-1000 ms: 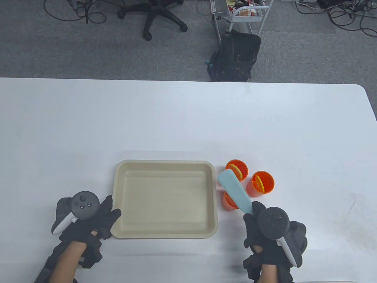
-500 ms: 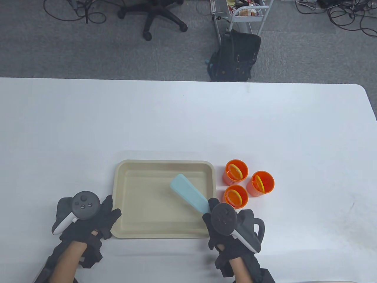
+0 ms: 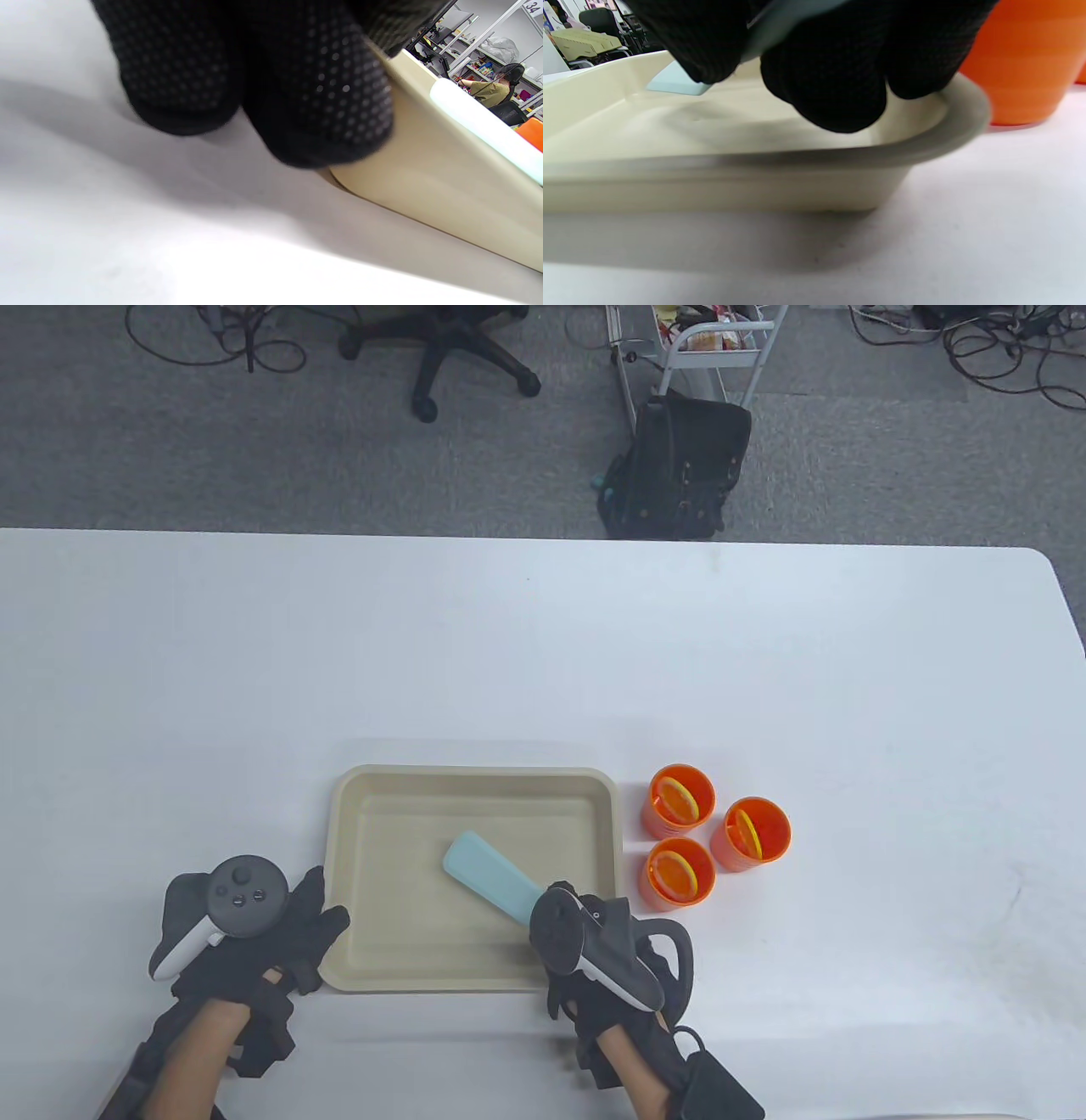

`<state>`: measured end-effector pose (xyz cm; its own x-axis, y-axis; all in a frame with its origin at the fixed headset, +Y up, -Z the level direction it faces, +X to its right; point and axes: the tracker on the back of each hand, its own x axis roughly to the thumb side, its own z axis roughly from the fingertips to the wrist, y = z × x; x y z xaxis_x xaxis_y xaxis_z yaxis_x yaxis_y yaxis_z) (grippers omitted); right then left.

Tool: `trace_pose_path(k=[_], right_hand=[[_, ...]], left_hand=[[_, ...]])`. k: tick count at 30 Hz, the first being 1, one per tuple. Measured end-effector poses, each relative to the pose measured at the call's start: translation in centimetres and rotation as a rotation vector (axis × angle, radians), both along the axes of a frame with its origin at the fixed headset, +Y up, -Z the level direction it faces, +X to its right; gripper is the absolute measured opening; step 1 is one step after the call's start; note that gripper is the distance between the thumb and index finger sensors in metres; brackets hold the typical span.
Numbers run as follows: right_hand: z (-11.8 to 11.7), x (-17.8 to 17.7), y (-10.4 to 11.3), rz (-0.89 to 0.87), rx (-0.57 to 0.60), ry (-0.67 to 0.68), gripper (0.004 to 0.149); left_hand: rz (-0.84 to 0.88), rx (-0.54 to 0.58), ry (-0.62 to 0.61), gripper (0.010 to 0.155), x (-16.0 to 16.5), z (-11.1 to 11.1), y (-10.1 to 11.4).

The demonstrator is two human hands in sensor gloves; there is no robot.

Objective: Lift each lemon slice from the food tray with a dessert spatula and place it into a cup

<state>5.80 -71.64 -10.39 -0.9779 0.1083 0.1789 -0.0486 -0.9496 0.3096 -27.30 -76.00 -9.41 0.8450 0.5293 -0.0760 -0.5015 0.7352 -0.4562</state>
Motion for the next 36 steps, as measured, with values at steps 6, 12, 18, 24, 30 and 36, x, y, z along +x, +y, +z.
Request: trace_pose_path(k=[6, 12, 18, 24, 30, 36], right_hand=[[0.3, -1.3, -0.9, 0.051, 0.014, 0.042, 0.063], [0.5, -2.1, -1.8, 0.118, 0.011, 0.067, 0.063], [0.6, -2.3, -2.2, 0.165, -0.017, 0.078, 0.062], [0.9, -2.4, -2.2, 0.195, -0.033, 0.083, 0.063], [1.9, -1.7, -0.1, 0.184, 0.004, 0.081, 0.073], [2.5, -0.4, 2.4, 0.041, 0.145, 0.054, 0.073]], left_hand=[[0.002, -0.002, -0.002, 0.075, 0.0, 0.0, 0.0], [-0.002, 0.0, -0.002, 0.075, 0.0, 0.0, 0.0], [-0.003, -0.001, -0.004, 0.075, 0.0, 0.0, 0.0], [-0.002, -0.007, -0.005, 0.076, 0.1, 0.0, 0.0], [-0.052, -0.047, -0.019, 0.086, -0.3, 0.4, 0.6], [-0.176, 0.105, 0.06, 0.089, -1.2, 1.1, 3.0]])
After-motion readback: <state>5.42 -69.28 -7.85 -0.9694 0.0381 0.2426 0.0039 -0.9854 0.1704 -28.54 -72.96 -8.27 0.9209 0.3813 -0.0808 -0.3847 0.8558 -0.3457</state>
